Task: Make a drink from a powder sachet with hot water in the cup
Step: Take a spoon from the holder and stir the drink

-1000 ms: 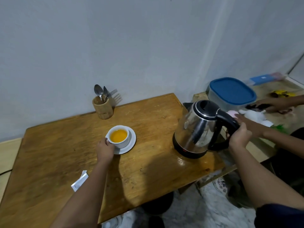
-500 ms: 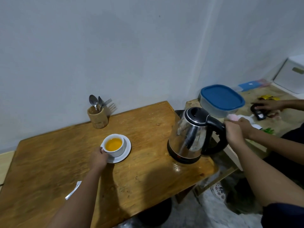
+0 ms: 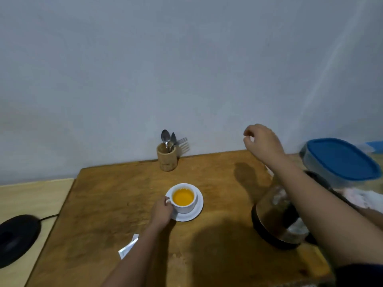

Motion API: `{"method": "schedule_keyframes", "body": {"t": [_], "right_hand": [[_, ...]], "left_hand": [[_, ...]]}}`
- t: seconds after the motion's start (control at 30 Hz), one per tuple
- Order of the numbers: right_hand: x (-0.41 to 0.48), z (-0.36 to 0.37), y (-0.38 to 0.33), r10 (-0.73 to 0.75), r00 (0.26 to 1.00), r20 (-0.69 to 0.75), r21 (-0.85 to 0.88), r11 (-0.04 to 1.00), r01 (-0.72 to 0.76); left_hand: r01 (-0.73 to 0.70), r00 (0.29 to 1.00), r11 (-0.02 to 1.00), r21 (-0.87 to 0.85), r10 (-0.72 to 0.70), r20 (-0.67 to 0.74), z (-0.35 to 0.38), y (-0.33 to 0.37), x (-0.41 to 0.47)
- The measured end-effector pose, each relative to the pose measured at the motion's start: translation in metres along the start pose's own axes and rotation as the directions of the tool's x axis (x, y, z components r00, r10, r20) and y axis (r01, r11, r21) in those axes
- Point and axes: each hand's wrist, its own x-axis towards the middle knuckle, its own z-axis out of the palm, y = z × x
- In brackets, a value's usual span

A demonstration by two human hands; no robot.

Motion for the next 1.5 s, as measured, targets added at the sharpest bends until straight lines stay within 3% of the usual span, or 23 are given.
{"method": "schedule_keyframes", "body": {"t": [0.23, 0.37, 0.5, 0.63, 0.77, 0.97, 1.2, 1.3, 1.5], "right_hand": [[0.048, 0.135, -0.105, -0.006, 0.952, 0.307, 0.354, 0.929, -0.108], [0.066, 0.197, -0.132, 0.044, 0.933, 0.358, 0.385, 0.903, -0.191], [0.081, 0.241, -0.146, 0.13, 0.915, 0.382, 0.282, 0.926, -0.249], [0.092, 0.263, -0.156, 0.226, 0.935, 0.273, -0.007, 0.972, -0.233], [0.096, 0.279, -0.157, 0.203, 0.964, 0.173, -0.129, 0.975, -0.183], [0.099, 0.285, -0.16, 0.236, 0.961, 0.147, -0.129, 0.968, -0.218], [0.092, 0.281, -0.157, 0.212, 0.973, 0.088, 0.081, 0.972, -0.219], [0.088, 0.259, -0.16, 0.137, 0.99, 0.025, 0.22, 0.966, -0.139], [0.093, 0.186, -0.164, -0.182, 0.983, -0.02, 0.202, 0.962, 0.182]], "left_hand": [[-0.117, 0.988, 0.993, -0.003, 0.117, 0.097, -0.014, -0.007, 0.005], [-0.125, 0.983, 0.992, 0.033, 0.12, 0.139, -0.018, -0.011, 0.012], [-0.179, 0.976, 0.984, 0.017, 0.175, 0.128, -0.018, -0.012, 0.015], [-0.189, 0.976, 0.982, -0.022, 0.191, 0.105, -0.014, -0.023, 0.017], [-0.163, 0.98, 0.986, -0.043, 0.167, 0.109, -0.011, -0.027, 0.018], [-0.182, 0.977, 0.979, -0.089, 0.191, 0.096, -0.013, -0.025, 0.015], [-0.191, 0.975, 0.978, -0.087, 0.199, 0.097, -0.012, -0.024, 0.014], [-0.178, 0.977, 0.98, -0.092, 0.187, 0.106, -0.013, -0.022, 0.013], [-0.179, 0.972, 0.982, -0.063, 0.187, 0.143, -0.018, -0.013, 0.01]]}}
